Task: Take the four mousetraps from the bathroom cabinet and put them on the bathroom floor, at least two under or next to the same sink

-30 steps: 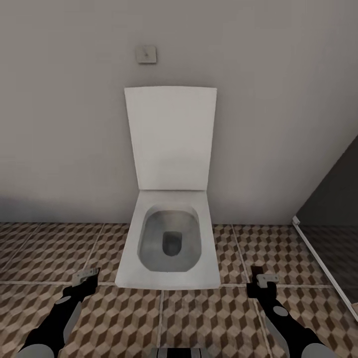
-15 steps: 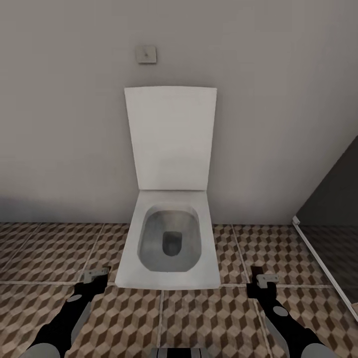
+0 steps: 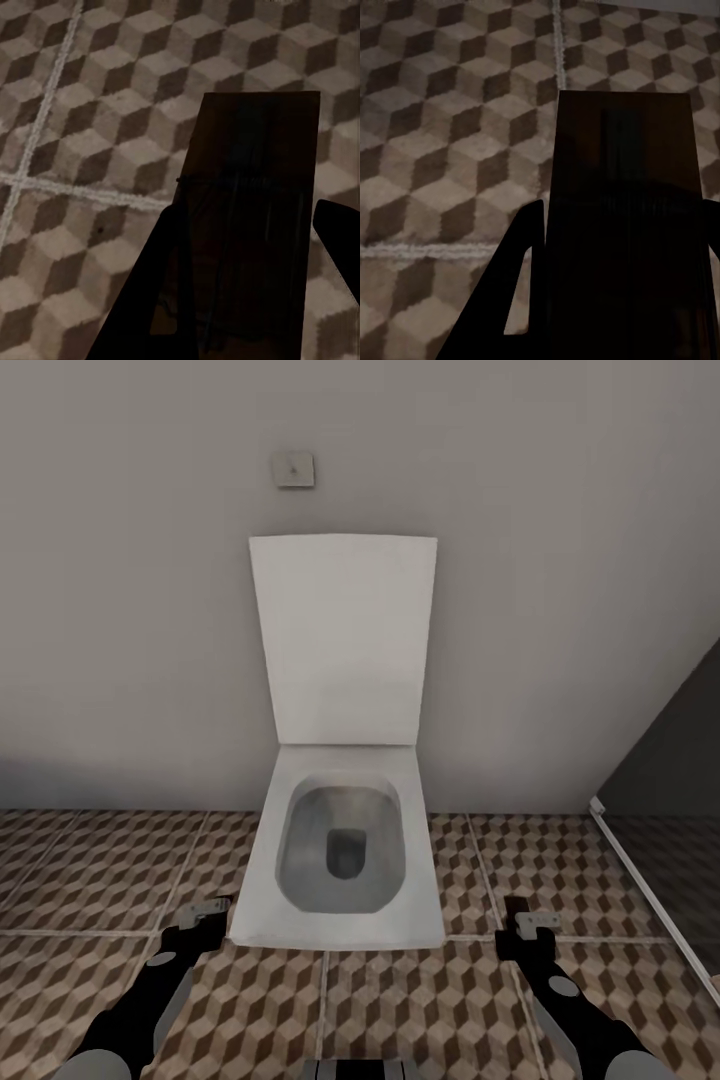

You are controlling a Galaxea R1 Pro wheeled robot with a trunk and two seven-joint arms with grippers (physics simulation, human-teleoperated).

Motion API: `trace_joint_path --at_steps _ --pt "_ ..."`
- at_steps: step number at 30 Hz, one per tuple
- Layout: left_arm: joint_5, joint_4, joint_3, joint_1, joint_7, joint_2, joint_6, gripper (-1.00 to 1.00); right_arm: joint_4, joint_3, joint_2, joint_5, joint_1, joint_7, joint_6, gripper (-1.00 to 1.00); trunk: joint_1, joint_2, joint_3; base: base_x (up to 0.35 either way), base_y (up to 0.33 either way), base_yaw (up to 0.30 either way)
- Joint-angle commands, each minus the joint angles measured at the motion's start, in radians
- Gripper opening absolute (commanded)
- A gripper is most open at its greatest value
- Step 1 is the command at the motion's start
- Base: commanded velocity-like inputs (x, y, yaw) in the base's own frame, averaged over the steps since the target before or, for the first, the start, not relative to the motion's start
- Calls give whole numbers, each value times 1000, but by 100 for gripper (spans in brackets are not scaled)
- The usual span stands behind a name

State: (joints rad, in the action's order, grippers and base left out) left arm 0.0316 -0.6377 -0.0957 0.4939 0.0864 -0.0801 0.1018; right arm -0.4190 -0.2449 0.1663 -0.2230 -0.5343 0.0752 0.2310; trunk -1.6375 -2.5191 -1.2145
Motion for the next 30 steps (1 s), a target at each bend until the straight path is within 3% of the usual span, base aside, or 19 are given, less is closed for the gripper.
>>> trace_joint_path --at_steps 1,9,17,30 --pt "4 -2 1 0 3 0 6 -100 0 -8 1 -10 0 3 4 -100 0 0 -1 19 0 0" --pt "4 -2 -8 0 3 -13 4 -100 0 -8 1 -10 -1 3 4 -100 0 0 -1 6 0 0" --pt "-1 -3 -50 0 3 -21 4 -100 0 -8 1 -10 -1 3 4 -100 0 0 -1 0 0 0" --pt "-4 -3 -56 -1 3 -23 7 -100 0 -8 1 -10 -1 3 4 -100 0 0 -1 44 0 0"
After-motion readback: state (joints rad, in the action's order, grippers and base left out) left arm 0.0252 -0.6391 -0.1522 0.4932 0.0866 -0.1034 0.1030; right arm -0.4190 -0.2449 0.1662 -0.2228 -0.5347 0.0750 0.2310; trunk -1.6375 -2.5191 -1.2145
